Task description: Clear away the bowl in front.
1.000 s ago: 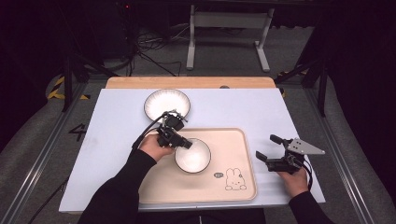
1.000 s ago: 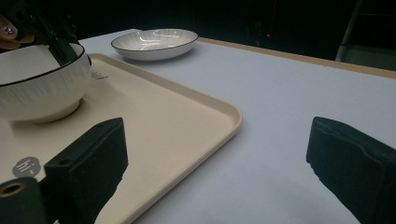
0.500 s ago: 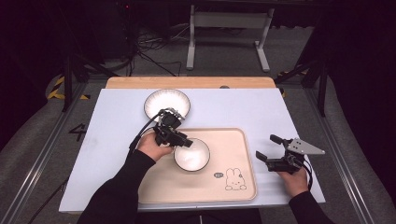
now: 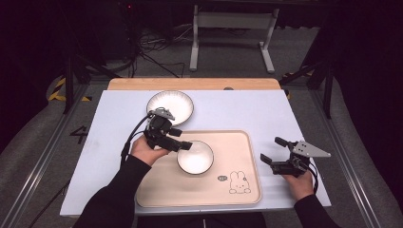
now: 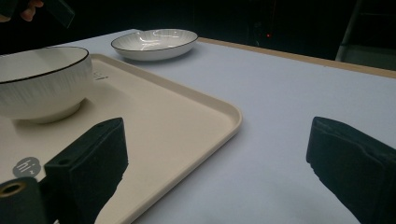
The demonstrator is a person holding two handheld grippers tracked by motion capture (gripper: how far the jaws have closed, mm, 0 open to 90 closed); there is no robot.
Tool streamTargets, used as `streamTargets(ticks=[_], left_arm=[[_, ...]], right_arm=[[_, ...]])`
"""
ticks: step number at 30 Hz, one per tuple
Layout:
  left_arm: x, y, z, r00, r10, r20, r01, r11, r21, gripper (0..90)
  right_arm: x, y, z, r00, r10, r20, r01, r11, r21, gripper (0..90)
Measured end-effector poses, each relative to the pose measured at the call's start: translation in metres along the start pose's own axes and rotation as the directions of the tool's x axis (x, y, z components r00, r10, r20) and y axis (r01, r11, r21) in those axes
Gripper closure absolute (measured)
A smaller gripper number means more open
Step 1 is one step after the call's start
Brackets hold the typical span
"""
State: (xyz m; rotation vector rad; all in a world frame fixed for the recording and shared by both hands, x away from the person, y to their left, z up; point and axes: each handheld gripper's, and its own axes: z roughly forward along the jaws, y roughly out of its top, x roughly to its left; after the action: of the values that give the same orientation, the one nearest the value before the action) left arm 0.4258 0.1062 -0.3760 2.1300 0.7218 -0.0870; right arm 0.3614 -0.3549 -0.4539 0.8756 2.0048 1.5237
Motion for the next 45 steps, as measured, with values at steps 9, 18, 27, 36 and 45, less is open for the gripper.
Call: streamTargets(ticks=[9,18,27,36,45], left_arm=[[-0.002,-0.016,-0.017,0.9976,0.055,-0.043,-0.059,0.9945,-0.087,7.3],[-0.003,-0.036,-0.031,0.9948,0.086,-0.054,-0.093,0.9863,-0.136,5.0],[-0.001,-0.057,-0.042,0.9923,0.102,-0.070,-0.113,0.9759,-0.187,1.1],[0.002,-0.085,-0.055,0.9897,0.119,-0.080,-0.137,0.9483,-0.286,0.3],[0.012,-0.109,-0.061,0.9931,0.095,-0.069,-0.114,0.9229,-0.368,0.2]], right_arm=[[0.000,0.000,0.000,1.0000,0.001,-0.003,-0.001,1.000,-0.001,6.0],[-0.001,0.000,0.000,1.0000,0.002,-0.004,-0.002,1.000,-0.001,6.0],[0.000,0.000,0.000,1.0000,0.003,-0.004,-0.003,1.000,0.006,5.0],[0.000,0.000,0.001,1.0000,0.003,-0.004,-0.003,1.000,0.005,5.0],[0.000,0.000,0.001,1.0000,0.000,-0.007,0.000,1.000,0.005,4.1]])
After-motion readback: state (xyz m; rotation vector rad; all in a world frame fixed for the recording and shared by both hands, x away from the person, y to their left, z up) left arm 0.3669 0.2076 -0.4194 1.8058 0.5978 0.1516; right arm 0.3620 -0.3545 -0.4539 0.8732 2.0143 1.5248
